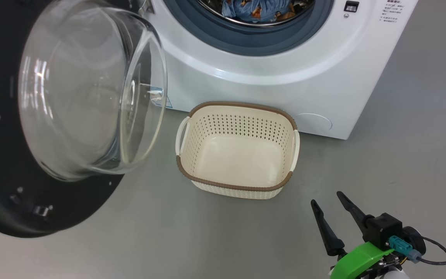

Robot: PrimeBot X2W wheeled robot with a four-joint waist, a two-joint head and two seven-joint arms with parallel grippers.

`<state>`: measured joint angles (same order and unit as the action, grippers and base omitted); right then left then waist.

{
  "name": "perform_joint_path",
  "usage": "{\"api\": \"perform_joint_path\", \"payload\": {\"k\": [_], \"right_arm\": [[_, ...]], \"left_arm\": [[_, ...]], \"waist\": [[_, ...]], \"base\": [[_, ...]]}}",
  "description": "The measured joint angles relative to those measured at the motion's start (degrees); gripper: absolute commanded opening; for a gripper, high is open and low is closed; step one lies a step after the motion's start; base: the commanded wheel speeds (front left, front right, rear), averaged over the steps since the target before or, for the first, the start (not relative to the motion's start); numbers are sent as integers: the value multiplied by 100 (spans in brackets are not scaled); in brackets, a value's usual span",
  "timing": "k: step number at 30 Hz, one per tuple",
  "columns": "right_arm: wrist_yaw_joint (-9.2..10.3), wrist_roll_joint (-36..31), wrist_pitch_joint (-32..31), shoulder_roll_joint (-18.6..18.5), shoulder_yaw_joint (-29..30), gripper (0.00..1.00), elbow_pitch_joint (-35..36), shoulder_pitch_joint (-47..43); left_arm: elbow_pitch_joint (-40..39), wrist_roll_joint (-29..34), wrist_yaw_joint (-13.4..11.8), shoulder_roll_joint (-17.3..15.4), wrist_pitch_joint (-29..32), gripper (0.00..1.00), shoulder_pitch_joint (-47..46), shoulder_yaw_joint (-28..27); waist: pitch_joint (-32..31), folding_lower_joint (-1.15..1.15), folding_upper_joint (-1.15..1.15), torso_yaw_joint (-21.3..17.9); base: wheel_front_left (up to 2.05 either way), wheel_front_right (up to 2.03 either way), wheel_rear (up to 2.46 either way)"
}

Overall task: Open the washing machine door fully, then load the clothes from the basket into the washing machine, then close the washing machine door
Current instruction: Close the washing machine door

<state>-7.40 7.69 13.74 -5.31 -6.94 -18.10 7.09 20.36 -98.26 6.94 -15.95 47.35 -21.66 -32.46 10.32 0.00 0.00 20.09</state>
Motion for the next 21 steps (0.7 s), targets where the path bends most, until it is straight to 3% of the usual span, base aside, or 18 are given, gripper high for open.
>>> {"api": "perform_joint_path", "payload": {"k": [21], "right_arm": [[0, 103, 51, 130, -83, 100, -167, 1]], "left_arm": [[-1474, -349, -365, 834, 722, 0, 662, 645]], "waist": [[-55, 0, 0, -352]], "base": [[0, 0, 0]]}}
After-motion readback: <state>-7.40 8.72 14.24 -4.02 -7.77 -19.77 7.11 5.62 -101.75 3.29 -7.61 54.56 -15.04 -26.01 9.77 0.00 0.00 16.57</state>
